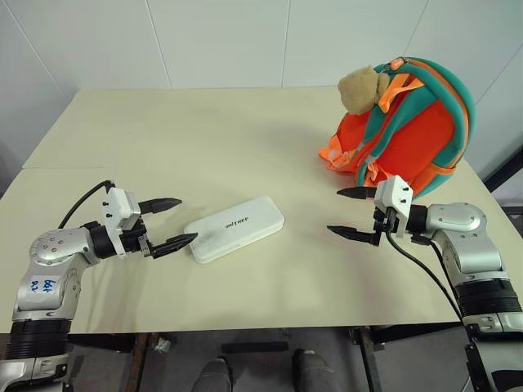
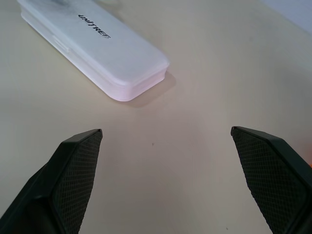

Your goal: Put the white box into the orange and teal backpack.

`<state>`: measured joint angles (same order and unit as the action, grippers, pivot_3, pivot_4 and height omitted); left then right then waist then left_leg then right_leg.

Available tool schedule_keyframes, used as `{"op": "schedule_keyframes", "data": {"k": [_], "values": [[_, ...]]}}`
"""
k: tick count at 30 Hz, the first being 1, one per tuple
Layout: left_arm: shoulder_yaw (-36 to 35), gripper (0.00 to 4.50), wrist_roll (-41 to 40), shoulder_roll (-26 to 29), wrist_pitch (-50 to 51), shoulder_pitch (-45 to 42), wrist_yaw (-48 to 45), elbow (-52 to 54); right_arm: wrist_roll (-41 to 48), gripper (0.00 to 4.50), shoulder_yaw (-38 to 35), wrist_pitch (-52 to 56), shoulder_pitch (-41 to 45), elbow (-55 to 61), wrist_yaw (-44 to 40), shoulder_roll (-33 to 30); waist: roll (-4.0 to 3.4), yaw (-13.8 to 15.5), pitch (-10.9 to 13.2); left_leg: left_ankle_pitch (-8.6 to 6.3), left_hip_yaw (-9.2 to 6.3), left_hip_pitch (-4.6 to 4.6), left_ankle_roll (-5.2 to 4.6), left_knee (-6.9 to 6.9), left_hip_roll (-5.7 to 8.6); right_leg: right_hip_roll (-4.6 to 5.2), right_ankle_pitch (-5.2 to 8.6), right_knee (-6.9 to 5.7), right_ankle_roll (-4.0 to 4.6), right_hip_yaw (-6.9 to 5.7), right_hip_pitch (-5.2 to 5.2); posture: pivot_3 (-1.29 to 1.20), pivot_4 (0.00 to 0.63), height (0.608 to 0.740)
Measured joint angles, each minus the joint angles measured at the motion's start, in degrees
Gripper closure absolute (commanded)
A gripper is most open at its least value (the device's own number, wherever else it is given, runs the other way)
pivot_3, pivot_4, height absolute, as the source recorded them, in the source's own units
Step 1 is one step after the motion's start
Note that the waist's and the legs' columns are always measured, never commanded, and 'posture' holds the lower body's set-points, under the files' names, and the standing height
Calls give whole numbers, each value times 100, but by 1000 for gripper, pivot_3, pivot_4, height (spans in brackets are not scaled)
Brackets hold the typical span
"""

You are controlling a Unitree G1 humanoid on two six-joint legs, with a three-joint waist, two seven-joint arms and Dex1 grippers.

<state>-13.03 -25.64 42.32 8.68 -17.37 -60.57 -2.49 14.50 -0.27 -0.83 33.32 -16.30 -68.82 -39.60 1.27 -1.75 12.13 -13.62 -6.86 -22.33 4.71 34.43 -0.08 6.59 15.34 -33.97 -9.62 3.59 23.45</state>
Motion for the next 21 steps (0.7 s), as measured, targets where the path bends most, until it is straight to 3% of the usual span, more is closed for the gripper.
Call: {"op": "schedule_keyframes", "data": {"k": [10, 21], "values": [[-195, 0, -1, -94, -182, 187, 319, 267, -140, 28, 305, -131, 695, -686, -238, 260, 0, -35, 0, 0, 1, 0, 0, 7, 0, 1, 0, -6, -1, 1, 0, 0, 150, 740], [-1540, 0, -542, 208, 738, 1948, 614, 1012, -393, 28, 559, -831, 1735, -2159, -560, 1061, -2, -164, 1, 0, 1, 8, 0, 5, -4, -2, 4, -23, 8, 1, 3, 0, 150, 740]]}}
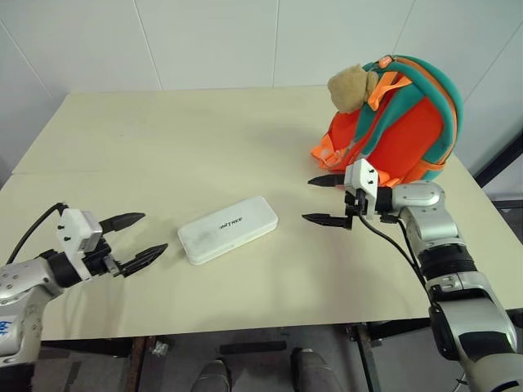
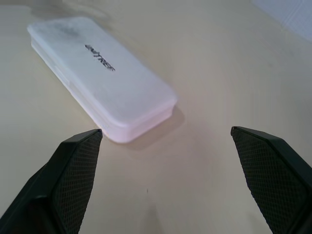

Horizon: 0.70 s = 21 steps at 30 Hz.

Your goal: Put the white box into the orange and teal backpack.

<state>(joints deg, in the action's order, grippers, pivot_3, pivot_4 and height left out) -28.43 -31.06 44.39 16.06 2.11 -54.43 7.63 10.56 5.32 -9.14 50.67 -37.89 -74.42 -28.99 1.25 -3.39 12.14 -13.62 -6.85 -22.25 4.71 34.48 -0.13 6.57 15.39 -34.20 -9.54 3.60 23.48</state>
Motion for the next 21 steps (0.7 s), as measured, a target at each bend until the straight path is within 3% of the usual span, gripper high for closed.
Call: {"op": "schedule_keyframes", "data": {"k": [6, 10, 11, 15, 21], "values": [[-602, 0, -1230, 2, 1789, 355, 276, 86, -114, 28, 112, -147, 387, -492, -204, 205, -1, 14, 1, 0, -2, 2, 1, 2, 0, 0, 2, -11, 3, -1, 1, 0, 150, 740], [-683, 0, -1444, -1, 2137, 370, 441, 116, -211, 28, 117, -212, 502, -575, -207, 252, -1, 15, 1, 1, -3, 4, 2, 3, 0, -1, 3, -14, 5, -1, 1, 0, 150, 740], [-682, 0, -1436, -2, 2119, 314, 478, 140, -213, 201, 113, -213, 503, -575, -204, 279, -1, 16, 1, 2, -4, 4, 5, 3, 0, -1, 3, -15, 5, -2, 1, 0, 150, 740], [-538, 901, -1142, 1, 1636, 117, 450, 300, -138, 1314, 53, -225, 446, -515, -199, 331, -1, 15, 0, 4, -3, 5, 9, 1, 0, -1, 3, -15, 6, -1, 1, 0, 150, 740], [-225, 2803, -731, 1, 1217, 66, 382, 275, -101, 3387, 30, -406, 40, -492, -213, 329, -1, 3, 1, 3, -1, 3, 10, -1, 0, -1, 4, -12, 6, -1, 3, 0, 150, 740]]}}
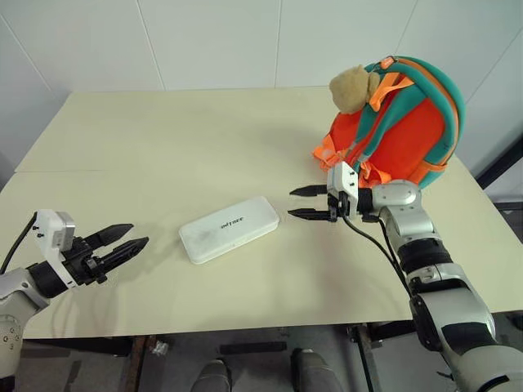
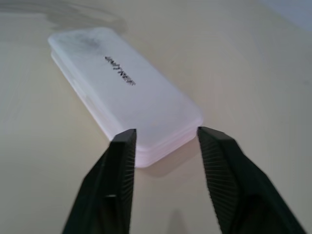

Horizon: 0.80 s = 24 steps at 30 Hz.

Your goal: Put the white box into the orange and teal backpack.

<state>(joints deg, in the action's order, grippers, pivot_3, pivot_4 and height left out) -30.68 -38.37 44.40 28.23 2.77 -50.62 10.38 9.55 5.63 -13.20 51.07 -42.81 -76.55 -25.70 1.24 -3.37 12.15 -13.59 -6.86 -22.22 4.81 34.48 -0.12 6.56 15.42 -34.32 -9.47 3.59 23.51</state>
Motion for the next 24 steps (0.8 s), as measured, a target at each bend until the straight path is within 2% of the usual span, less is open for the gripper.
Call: {"op": "schedule_keyframes", "data": {"k": [3, 5, 6, 9, 14, 24], "values": [[80, 3771, 256, 0, -285, -14, 15, -13, -87, 4440, 0, -213, 154, -354, 85, 4, 0, -28, 0, 0, 0, 4, 0, 0, -1, -2, 0, -6, 1, 0, 0, 0, 150, 740], [154, 4351, 416, -26, -445, -13, 68, -30, -204, 4500, 0, -423, 364, -768, 253, 11, 0, -27, 0, 1, 0, 6, 0, 1, -1, -1, 1, -9, 2, 0, -1, 0, 150, 740], [188, 4447, 479, -69, -501, 7, 87, -35, -294, 4500, 1, -527, 496, -1016, 358, 36, 0, -29, 0, 1, 0, 6, 1, 1, -1, -1, 1, -10, 2, 0, -1, 0, 150, 740], [524, 4447, 777, -144, -631, 199, 146, -25, -620, 4500, 5, -720, 988, -1913, 934, 196, 0, -56, 0, 1, 0, 5, 1, 0, -1, -1, 2, -9, 5, 2, 0, 0, 150, 740], [770, 4447, 1107, -344, -642, 238, 509, -35, -994, 4500, 20, -802, 1335, -2676, 1571, 473, 0, -60, 0, 1, -1, 3, 1, -8, -1, -1, 3, -9, 6, 1, 6, 0, 150, 740], [1334, 4447, 1213, -794, -505, 9, 842, -63, -1427, 4500, 34, -799, 1499, -3158, 2050, 879, 0, -105, 0, 4, -2, 5, 4, -2, -1, -1, 3, -24, 5, 1, 6, 0, 150, 740]]}}
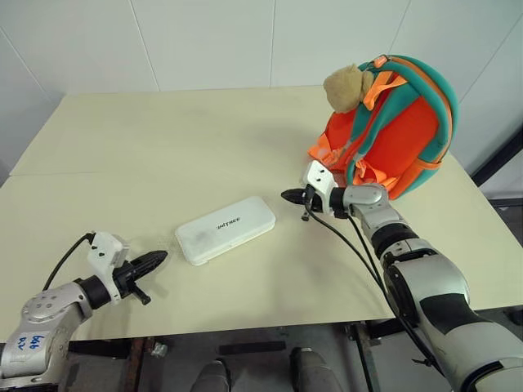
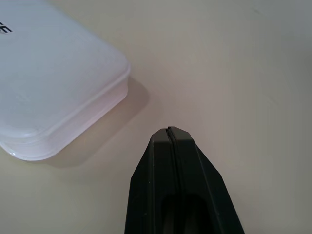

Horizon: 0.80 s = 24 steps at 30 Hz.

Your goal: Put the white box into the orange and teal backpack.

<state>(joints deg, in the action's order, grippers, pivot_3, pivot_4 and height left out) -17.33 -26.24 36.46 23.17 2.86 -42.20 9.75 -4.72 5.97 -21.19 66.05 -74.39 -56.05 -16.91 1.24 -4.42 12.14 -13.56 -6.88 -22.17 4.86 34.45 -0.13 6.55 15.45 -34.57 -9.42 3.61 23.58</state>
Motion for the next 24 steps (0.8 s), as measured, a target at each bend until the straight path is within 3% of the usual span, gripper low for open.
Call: {"op": "schedule_keyframes", "data": {"k": [15, 24], "values": [[496, 4447, 180, -220, 44, -414, 205, -52, 155, 4500, -208, -10, -490, 291, -885, 80, 0, -21, 0, 0, -4, 3, 0, 30, 2, -1, -1, -25, -2, 0, -6, 0, 150, 740], [543, 4447, 244, -209, 44, -495, 182, -129, 432, 4500, -291, 243, -1063, 1239, -1314, -46, 0, -20, 0, 0, -5, 4, 0, 44, 2, -1, -1, -36, -2, 0, -9, 0, 150, 740]]}}
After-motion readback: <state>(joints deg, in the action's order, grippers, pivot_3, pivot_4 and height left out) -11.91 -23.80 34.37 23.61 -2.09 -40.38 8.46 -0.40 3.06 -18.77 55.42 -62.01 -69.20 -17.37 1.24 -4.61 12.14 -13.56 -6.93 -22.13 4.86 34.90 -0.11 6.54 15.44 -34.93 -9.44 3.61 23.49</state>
